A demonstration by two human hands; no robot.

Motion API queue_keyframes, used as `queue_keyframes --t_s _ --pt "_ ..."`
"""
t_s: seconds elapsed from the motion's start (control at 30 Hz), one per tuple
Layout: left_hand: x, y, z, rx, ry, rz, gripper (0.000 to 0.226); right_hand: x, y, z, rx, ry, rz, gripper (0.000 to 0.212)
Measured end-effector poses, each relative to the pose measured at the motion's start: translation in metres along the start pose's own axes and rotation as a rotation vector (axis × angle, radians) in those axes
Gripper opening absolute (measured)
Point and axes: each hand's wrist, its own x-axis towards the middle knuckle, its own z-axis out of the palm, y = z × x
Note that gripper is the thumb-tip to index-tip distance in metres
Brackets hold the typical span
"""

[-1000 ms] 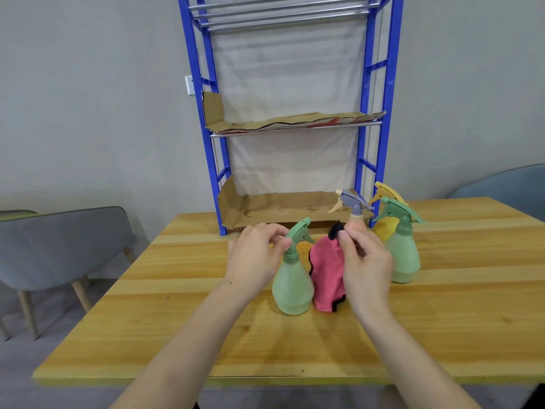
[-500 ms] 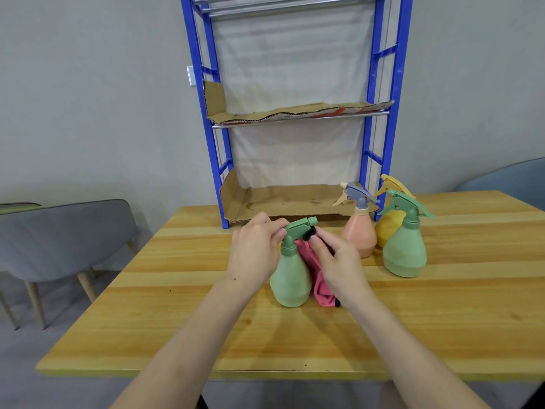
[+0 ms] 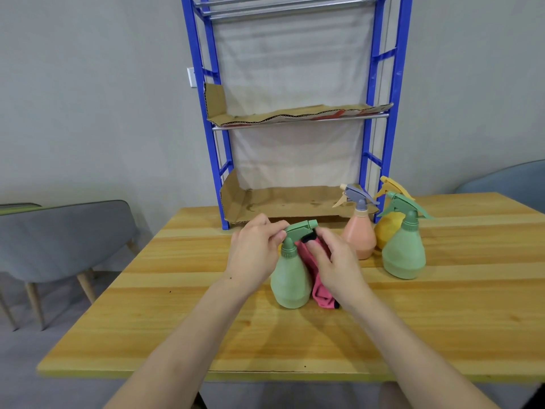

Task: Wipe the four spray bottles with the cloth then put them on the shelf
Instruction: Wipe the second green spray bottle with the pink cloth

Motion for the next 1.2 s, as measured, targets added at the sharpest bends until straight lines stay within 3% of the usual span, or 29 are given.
queue_keyframes --t_s 0.2,0.37,0.5,0.63,0.83,1.07,1.2 --pt "-0.001 0.000 0.002 -0.014 0.015 -0.023 0.024 0.000 0.008 -0.001 -0.203 0.008 -0.040 0.028" --pt "-0.003 0.001 0.004 -0.041 0.038 -0.031 0.025 0.003 0.003 -0.002 -0.167 -0.031 -0.031 0.015" --pt "-0.006 0.001 0.005 -0.026 0.062 -0.031 0.025 0.003 -0.008 0.004 -0.125 0.025 -0.002 0.021" --pt "-0.006 0.002 0.004 -0.014 0.060 -0.045 0.025 0.000 -0.004 0.012 -0.094 0.093 0.003 0.003" --pt "-0.008 0.005 0.006 0.021 0.070 -0.061 0.025 0.001 -0.001 0.006 -0.174 0.128 -0.092 0.022" --pt "-0.007 0.003 0.007 0.003 0.065 -0.078 0.026 0.003 0.001 -0.007 -0.130 0.052 -0.159 0.014" --pt "-0.008 0.004 0.008 0.013 0.071 -0.084 0.027 0.003 0.001 -0.011 -0.058 0.021 -0.099 0.012"
